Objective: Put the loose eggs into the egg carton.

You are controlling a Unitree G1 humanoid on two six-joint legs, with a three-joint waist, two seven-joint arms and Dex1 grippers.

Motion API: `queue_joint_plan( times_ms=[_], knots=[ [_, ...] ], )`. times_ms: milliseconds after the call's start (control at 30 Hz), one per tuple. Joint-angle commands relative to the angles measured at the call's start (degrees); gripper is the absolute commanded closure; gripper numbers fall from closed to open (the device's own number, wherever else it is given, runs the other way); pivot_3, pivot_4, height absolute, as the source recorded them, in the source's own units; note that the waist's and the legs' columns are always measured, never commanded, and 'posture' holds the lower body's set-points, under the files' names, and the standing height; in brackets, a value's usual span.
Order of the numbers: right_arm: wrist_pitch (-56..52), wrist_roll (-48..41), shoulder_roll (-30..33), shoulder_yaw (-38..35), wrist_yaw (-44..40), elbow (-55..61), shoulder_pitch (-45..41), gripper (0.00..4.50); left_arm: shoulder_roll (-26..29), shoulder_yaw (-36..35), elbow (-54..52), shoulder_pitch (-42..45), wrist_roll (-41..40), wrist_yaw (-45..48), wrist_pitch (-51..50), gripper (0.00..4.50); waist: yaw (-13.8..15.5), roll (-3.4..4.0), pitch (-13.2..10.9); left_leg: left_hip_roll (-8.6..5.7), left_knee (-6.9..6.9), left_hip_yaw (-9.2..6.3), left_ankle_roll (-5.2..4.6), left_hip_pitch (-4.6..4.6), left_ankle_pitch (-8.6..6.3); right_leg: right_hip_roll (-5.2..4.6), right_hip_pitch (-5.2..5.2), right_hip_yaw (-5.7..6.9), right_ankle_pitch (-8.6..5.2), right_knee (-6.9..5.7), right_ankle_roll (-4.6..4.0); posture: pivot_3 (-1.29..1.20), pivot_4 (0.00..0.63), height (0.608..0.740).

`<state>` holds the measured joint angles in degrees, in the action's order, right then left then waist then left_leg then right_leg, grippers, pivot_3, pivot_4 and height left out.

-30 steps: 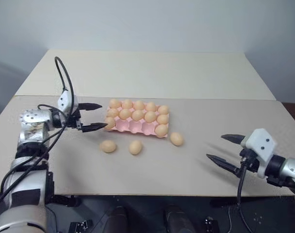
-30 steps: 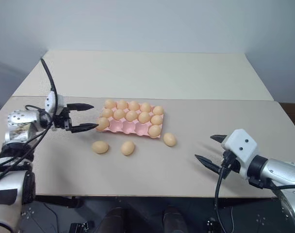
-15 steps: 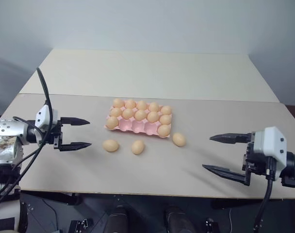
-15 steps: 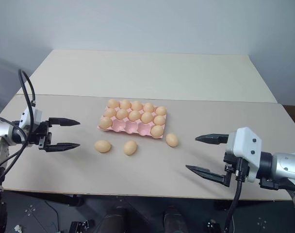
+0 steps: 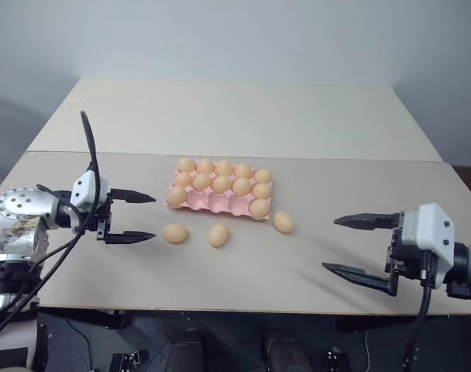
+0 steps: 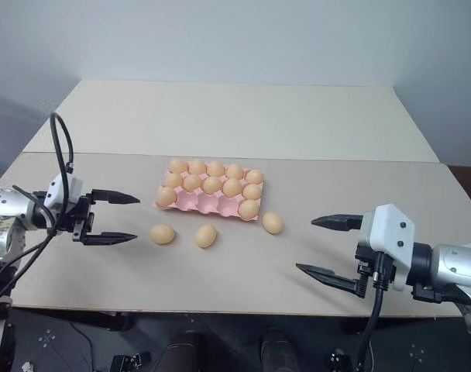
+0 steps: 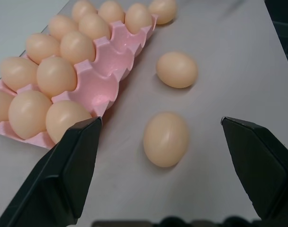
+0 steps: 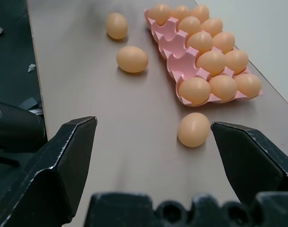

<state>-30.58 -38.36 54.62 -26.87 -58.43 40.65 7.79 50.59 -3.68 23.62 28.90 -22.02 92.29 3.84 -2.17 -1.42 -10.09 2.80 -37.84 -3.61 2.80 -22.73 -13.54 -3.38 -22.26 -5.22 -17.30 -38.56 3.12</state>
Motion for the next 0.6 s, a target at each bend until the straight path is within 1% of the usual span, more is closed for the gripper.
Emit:
queue_joint_plan(
  times_ms=[33, 167, 367, 567, 600],
  knots=[
    [1.01, 0.31, -0.08, -0.01, 0.81, 1.19, -0.06, 0.0, -0.15, 1.86, -1.15, 1.56, 1.83, 0.21, 3.19, 0.13, -0.01, 0.0, 0.0, 0.0, 0.0, 0.0, 0.0, 0.0, 0.0, 0.0, 0.0, -0.01, 0.0, 0.0, 0.0, 0.0, 0.15, 0.74],
    [1.04, 1.06, -0.14, 0.92, 1.67, 1.2, -0.14, 0.0, -2.44, 4.97, 0.83, 3.2, 5.11, -0.12, 6.94, 0.13, 0.15, 0.0, 0.0, -0.01, 0.0, 0.0, 0.0, -0.02, 0.0, 0.0, 0.0, 0.0, 0.0, 0.02, 0.0, 0.0, 0.15, 0.74],
    [0.7, 1.61, -0.24, 0.83, 2.78, 1.73, 0.44, 0.0, -5.92, 6.92, 3.76, 5.83, 7.01, -0.27, 8.45, 0.13, 0.08, -0.01, 0.0, -0.02, 0.0, -0.01, 0.0, -0.02, 0.0, 0.0, 0.0, 0.0, 0.0, 0.01, 0.0, 0.0, 0.15, 0.74],
    [0.54, 1.81, -0.49, 0.03, 3.77, 2.22, 1.74, 0.0, -6.44, 8.73, 8.32, 7.42, 10.05, -0.1, 11.44, 0.13, -0.15, -0.01, 0.0, -0.01, 0.0, -0.01, 0.0, -0.01, 0.0, 0.01, 0.0, -0.01, 0.0, 0.0, 0.0, 0.0, 0.15, 0.74],
    [0.7, 2.02, -0.49, 0.1, 3.95, 2.18, 1.97, 0.0, -6.68, 8.87, 9.02, 7.63, 10.24, -0.15, 11.88, 0.29, -0.14, 0.0, 0.0, -0.01, 0.0, -0.01, 0.0, -0.01, 0.0, 0.01, 0.0, -0.01, 0.0, 0.0, 0.0, 0.0, 0.15, 0.74]
  ],
)
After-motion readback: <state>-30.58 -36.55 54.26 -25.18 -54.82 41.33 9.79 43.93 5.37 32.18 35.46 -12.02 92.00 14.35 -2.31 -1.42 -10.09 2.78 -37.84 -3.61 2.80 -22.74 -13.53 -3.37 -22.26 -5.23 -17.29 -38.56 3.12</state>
